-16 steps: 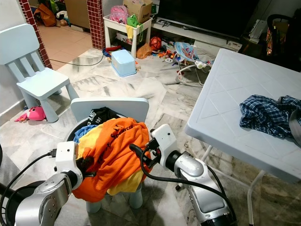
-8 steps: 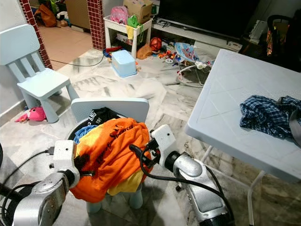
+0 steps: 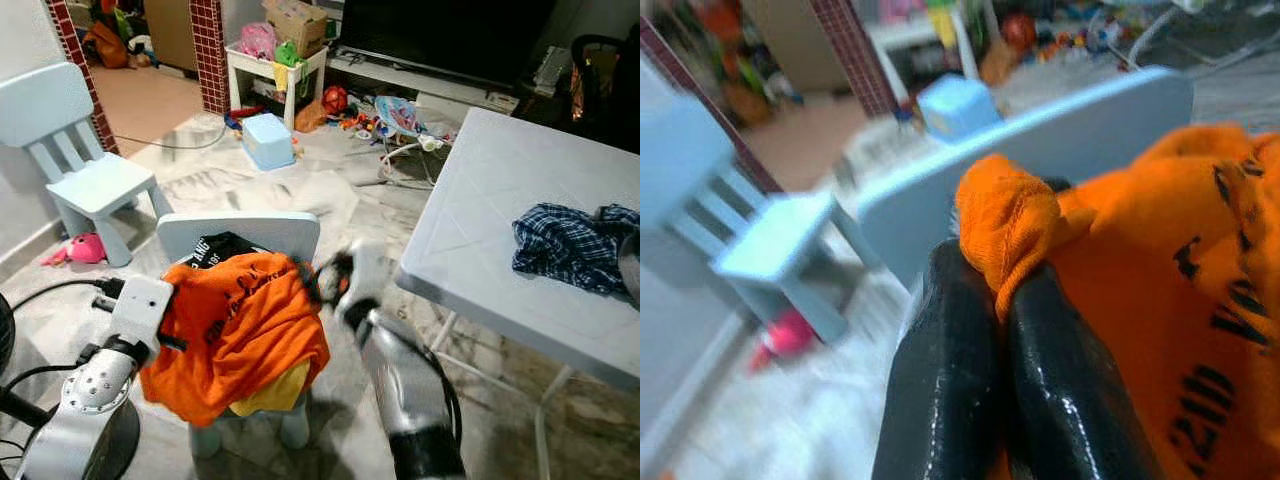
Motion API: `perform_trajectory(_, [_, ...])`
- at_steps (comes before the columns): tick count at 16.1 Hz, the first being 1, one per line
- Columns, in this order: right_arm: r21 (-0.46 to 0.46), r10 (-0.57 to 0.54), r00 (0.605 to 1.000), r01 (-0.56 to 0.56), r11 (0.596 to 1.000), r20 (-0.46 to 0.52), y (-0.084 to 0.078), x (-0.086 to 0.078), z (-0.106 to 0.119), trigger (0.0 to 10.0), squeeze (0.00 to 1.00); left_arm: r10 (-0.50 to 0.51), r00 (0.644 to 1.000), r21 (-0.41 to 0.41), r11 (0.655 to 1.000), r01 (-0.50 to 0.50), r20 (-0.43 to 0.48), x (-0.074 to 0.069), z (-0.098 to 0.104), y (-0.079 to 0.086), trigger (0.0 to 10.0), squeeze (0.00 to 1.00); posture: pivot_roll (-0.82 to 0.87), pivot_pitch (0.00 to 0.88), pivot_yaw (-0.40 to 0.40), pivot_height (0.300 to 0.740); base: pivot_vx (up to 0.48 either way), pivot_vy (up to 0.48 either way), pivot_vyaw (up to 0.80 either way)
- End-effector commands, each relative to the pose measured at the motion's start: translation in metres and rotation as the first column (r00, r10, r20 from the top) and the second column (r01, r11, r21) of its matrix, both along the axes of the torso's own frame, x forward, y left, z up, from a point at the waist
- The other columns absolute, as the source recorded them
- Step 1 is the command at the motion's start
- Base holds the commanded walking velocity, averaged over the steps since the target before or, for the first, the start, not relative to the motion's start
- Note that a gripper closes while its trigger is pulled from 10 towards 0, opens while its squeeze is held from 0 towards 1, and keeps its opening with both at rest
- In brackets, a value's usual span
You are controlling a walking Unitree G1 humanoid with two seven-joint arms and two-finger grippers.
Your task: Hang hanger
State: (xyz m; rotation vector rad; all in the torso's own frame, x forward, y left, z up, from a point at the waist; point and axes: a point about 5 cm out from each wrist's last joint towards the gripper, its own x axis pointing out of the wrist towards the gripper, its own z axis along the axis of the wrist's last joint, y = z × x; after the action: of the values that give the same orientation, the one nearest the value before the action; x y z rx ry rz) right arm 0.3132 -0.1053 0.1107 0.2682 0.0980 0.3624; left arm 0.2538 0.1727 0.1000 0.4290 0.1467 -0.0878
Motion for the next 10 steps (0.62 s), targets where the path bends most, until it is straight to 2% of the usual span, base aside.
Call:
perform_trajectory(1, [-0.02,-0.09,0.996,0.09,0.996,0.019,-0.015,0.005,0.001,10.0,0.0,0.009,0.999,0.014,1.0,-0.009,0.031,0.002,0.001,0.002,0.0,0.0,0.02,0.0,-0.058,0.74,0.0,0.0,0.0])
perform_trajectory(2, [0.007,-0.118,0.992,0.118,0.993,0.047,-0.022,0.007,0.004,10.0,0.0,0.04,0.996,-0.003,0.999,-0.04,0.076,0.005,0.007,0.004,0.7,0.0,0.02,0.0,-0.055,0.74,0.0,0.0,0.0])
perform_trajectory(3, [-0.001,-0.137,0.987,0.138,0.99,0.087,-0.029,0.007,0.005,10.0,0.0,0.067,0.993,-0.032,0.997,-0.064,0.099,0.006,0.008,0.004,1.0,0.0,0.02,0.0,-0.054,0.74,0.0,0.0,0.0])
perform_trajectory(5, [-0.036,-0.186,0.978,0.19,0.981,0.096,-0.039,0.008,0.004,10.0,0.0,0.105,0.987,-0.104,0.99,-0.092,0.121,0.004,0.007,0.004,1.6,0.0,0.02,0.0,-0.053,0.74,0.0,0.0,0.0])
perform_trajectory(7, [0.011,-0.242,0.963,0.243,0.97,0.114,-0.053,0.008,0.007,10.0,0.0,0.152,0.975,-0.179,0.976,-0.122,0.163,0.002,0.009,0.005,3.1,0.0,0.01,0.0,-0.049,0.74,0.0,0.0,0.0])
perform_trajectory(8, [0.001,-0.252,0.957,0.254,0.967,0.142,-0.06,0.008,0.01,10.0,0.0,0.167,0.969,-0.195,0.972,-0.131,0.18,0.001,0.011,0.008,3.6,0.0,0.0,0.0,-0.048,0.74,0.0,0.0,0.0])
perform_trajectory(9, [0.001,-0.259,0.95,0.263,0.965,0.173,-0.068,0.005,0.015,10.0,0.0,0.157,0.968,-0.198,0.973,-0.118,0.194,0.001,0.013,0.008,8.0,0.0,-0.01,0.0,-0.045,0.74,0.0,0.0,0.0])
perform_trajectory(10, [0.021,-0.297,0.939,0.298,0.954,0.171,-0.08,0.002,0.016,10.0,0.0,0.137,0.973,-0.207,0.974,-0.097,0.188,0.002,0.012,0.006,10.0,0.0,-0.02,0.0,-0.041,0.74,0.0,0.0,0.0])
